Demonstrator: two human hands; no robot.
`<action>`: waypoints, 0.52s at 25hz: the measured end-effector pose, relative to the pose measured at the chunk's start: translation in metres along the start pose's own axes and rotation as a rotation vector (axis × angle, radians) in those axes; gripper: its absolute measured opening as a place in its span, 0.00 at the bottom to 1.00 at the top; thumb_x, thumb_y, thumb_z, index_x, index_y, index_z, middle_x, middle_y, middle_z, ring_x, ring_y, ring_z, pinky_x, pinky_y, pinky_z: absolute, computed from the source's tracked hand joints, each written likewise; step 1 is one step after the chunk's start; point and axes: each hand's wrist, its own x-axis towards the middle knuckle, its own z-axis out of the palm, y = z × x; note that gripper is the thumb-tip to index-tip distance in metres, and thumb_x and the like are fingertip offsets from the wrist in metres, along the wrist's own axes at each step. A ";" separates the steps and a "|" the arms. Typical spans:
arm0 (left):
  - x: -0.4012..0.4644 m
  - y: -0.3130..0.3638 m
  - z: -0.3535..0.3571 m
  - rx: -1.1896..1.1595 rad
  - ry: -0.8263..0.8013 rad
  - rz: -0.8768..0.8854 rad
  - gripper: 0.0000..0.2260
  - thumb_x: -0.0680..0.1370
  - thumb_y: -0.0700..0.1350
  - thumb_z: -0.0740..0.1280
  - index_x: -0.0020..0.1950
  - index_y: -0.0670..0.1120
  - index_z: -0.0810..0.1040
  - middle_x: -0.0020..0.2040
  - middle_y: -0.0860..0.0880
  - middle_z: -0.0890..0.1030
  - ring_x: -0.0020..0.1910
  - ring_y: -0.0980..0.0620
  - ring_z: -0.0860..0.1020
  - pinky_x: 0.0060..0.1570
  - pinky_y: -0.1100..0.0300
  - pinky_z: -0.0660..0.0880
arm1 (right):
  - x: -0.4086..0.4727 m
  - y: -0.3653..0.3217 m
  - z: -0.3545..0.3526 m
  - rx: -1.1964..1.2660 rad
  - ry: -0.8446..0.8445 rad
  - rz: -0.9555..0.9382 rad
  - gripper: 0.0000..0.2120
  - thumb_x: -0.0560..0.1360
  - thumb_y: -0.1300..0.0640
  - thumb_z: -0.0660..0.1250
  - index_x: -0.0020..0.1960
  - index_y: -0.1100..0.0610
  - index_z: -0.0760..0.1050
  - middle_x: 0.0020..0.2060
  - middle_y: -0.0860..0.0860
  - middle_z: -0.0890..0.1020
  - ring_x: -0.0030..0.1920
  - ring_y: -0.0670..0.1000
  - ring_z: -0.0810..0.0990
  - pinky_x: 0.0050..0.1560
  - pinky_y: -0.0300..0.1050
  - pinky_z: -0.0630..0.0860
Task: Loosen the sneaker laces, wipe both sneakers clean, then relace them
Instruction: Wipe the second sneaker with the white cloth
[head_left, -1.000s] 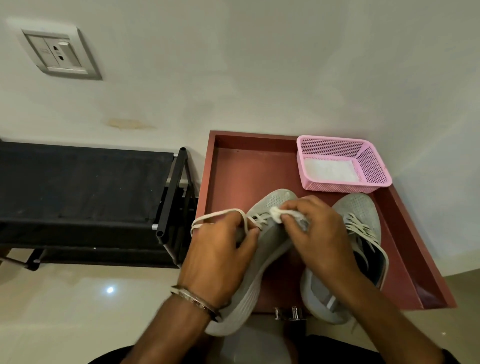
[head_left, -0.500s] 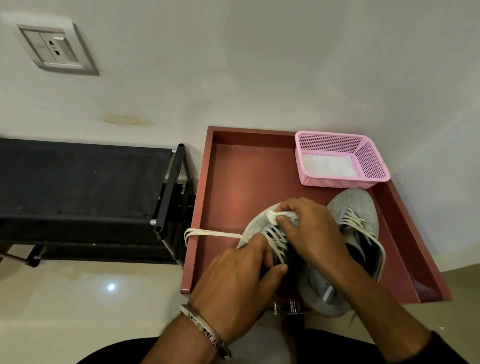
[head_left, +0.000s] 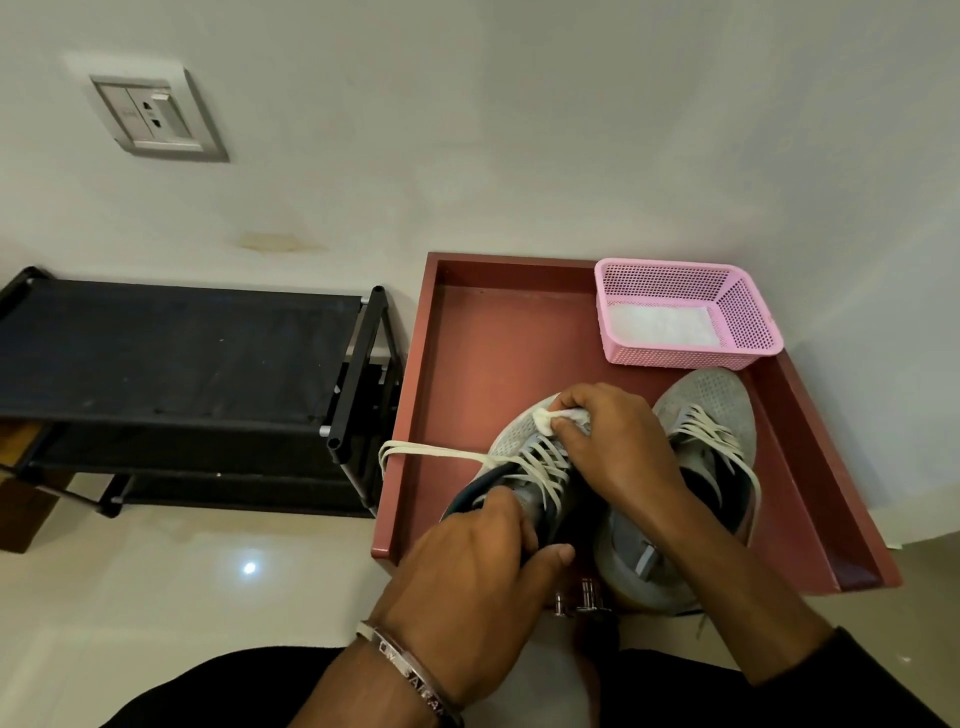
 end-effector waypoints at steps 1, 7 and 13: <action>-0.001 0.004 0.001 0.003 0.015 -0.010 0.11 0.79 0.62 0.59 0.50 0.55 0.65 0.41 0.57 0.75 0.40 0.59 0.73 0.34 0.69 0.66 | 0.000 0.000 0.000 -0.004 -0.005 -0.001 0.06 0.75 0.54 0.69 0.52 0.50 0.81 0.47 0.47 0.82 0.46 0.49 0.79 0.47 0.45 0.75; 0.009 0.004 0.010 0.064 0.117 -0.095 0.12 0.81 0.57 0.59 0.58 0.50 0.67 0.49 0.49 0.82 0.49 0.46 0.80 0.47 0.50 0.76 | 0.001 0.000 -0.001 0.017 -0.012 -0.003 0.07 0.74 0.55 0.68 0.51 0.51 0.82 0.49 0.49 0.83 0.49 0.53 0.80 0.48 0.46 0.76; 0.020 0.004 0.022 0.294 0.315 -0.171 0.14 0.81 0.59 0.58 0.57 0.51 0.72 0.45 0.49 0.83 0.44 0.48 0.81 0.42 0.52 0.78 | -0.004 -0.001 -0.004 0.037 -0.027 -0.028 0.08 0.74 0.56 0.67 0.51 0.52 0.82 0.49 0.51 0.83 0.50 0.55 0.80 0.48 0.48 0.75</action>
